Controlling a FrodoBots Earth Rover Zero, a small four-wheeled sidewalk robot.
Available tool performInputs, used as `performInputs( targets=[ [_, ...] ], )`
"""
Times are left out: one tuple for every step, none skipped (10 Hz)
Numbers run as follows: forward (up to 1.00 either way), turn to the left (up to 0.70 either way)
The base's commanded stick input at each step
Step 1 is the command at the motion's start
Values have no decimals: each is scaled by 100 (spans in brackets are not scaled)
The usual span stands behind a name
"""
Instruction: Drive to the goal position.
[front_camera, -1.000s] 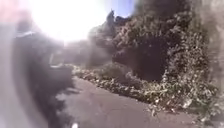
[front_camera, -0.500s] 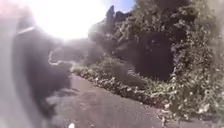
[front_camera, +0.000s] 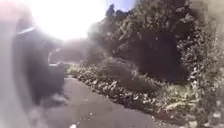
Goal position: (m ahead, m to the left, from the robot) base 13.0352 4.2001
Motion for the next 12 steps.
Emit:
performInputs(
  targets=[
    [0, 100],
    [0, 100],
    [0, 100],
    [0, 100],
    [0, 100],
    [0, 100],
    [0, 100],
    [0, 100],
    [63, 1],
    [100, 1],
    [100, 1],
    [100, 1]
  ],
)
